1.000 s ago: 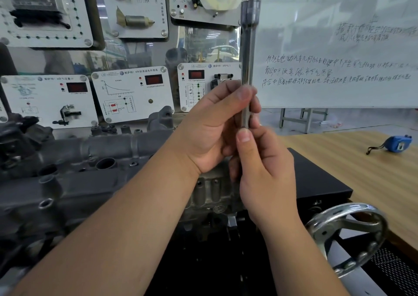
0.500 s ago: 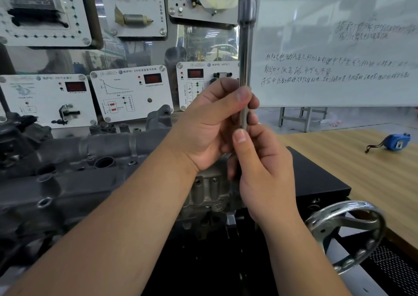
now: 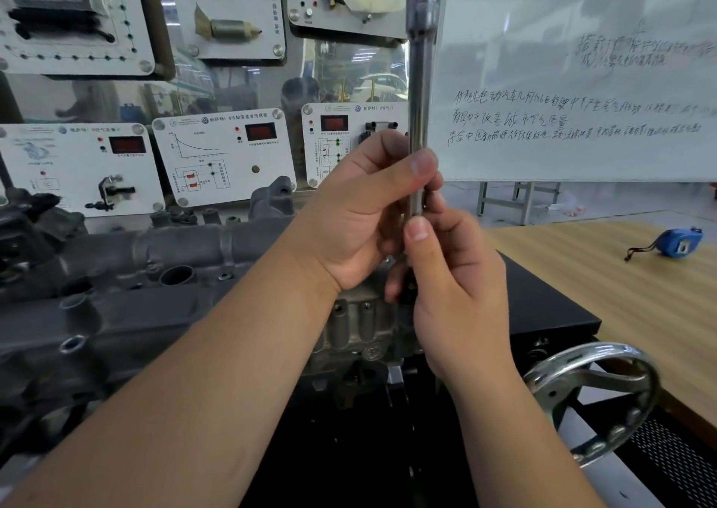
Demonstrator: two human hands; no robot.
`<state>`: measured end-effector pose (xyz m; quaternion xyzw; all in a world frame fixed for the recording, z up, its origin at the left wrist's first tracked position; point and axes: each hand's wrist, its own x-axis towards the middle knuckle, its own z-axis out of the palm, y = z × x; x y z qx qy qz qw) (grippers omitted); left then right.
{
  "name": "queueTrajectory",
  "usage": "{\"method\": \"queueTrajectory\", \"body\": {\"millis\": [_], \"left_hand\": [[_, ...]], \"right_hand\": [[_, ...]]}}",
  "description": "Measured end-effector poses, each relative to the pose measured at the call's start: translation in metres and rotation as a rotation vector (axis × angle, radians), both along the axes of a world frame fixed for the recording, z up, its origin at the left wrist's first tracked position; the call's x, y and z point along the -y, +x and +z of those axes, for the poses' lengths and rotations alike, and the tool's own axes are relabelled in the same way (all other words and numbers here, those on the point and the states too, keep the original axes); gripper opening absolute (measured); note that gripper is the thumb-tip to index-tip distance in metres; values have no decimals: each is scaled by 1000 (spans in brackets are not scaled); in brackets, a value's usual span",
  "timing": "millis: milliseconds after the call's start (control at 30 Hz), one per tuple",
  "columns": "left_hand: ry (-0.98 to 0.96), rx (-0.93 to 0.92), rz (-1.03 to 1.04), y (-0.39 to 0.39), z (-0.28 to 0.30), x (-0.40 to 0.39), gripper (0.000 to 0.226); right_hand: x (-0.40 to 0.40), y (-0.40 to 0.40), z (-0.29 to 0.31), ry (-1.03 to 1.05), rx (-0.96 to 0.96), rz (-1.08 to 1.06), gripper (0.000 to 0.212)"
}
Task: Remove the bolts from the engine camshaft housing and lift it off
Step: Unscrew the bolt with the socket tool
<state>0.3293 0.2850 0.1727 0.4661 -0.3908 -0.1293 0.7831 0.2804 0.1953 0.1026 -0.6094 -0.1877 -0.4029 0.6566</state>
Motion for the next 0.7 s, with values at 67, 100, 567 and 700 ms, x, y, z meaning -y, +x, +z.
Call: {"method": "queueTrajectory", "body": {"millis": [67,100,567,700], "left_hand": [[-6,-5,-24,-1,1,0,9],[-8,-23,-53,-1,2,0,14],[-33,4,10,3,-2,0,6],[-42,-19,-123,0,0,-3,21]], "right_hand": [[0,-1,-1,-23,-12,-23,19],[-1,-1,-1,-32,-15,-37,22],[-2,2,-1,38,-19,63,11],[0,3,-1,-26,-27,60,25]]}}
